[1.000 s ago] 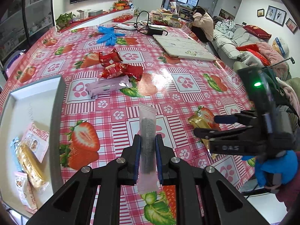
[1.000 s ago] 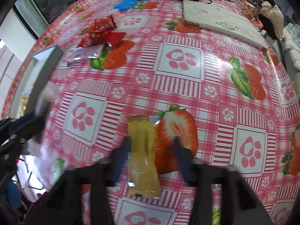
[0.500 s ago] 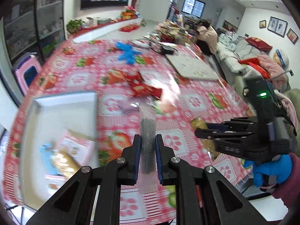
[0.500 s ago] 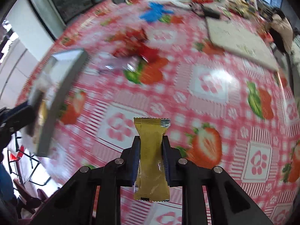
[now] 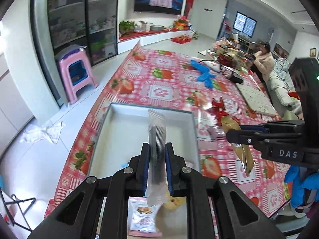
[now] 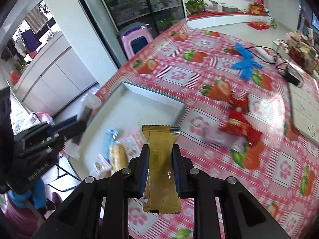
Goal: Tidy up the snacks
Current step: 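Carry the clear tube packet into the white tray while the right tool carries the gold bar there, then move both tools back and grasp the red packet with the right tool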
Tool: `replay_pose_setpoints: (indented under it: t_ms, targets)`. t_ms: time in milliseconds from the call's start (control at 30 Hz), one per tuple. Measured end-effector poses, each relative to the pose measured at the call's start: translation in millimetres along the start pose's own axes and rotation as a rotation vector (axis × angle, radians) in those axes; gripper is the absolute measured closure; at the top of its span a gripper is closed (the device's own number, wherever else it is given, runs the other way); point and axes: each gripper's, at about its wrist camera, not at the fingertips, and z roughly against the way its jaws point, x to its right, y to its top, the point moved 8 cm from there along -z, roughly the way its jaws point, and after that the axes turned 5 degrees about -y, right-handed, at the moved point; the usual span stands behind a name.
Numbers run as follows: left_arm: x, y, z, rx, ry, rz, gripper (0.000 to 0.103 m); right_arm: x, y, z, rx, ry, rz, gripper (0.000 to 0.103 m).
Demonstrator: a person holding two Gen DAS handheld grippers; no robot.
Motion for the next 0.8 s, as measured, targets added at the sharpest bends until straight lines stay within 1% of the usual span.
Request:
replay_pose_setpoints:
  t_ms: [167, 300, 400, 467, 500, 533, 567, 600, 633, 700, 800]
  targets:
    - [-25, -13, -28, -0.059, -0.001, 0.051, 0.086, -31, 22, -42, -0.057, 0.047, -0.002, 0.079]
    - [-36, -24, -46, -0.094, -0.005, 0.067, 0.086, -42, 28, -68, -0.092, 0.042, 0.017, 0.079]
    - [-36, -30, -60, -0.118, -0.003, 0.067, 0.085, -46, 28, -89, -0.127, 0.038, 0.020, 0.079]
    - [-33, -34, -65, -0.131, -0.007, 0.060, 0.077, -44, 25, -98, -0.158, 0.038, 0.024, 0.079]
    - [-30, -36, -68, -0.135, -0.009, 0.055, 0.060, -41, 22, -103, -0.175, 0.033, 0.023, 0.076]
    - [-28, -36, -70, -0.134, -0.008, 0.051, 0.051, -38, 19, -106, -0.187, 0.023, 0.023, 0.058]
    - [-25, -36, -70, -0.128, -0.004, 0.044, 0.036, -32, 18, -108, -0.190, 0.006, 0.022, 0.040]
    - [-21, -35, -70, -0.117, -0.002, 0.031, 0.031, -22, 19, -107, -0.173, -0.028, 0.021, 0.011]
    - [-18, -34, -70, -0.113, -0.005, 0.023, 0.030, -15, 21, -105, -0.154, -0.052, 0.021, 0.008]
    - [-11, -32, -71, -0.112, -0.013, 0.008, 0.028, 8, 25, -99, -0.116, -0.115, 0.022, 0.008]
    - [-3, -29, -72, -0.112, -0.021, -0.001, 0.026, 58, 32, -91, -0.069, -0.244, -0.019, 0.008]
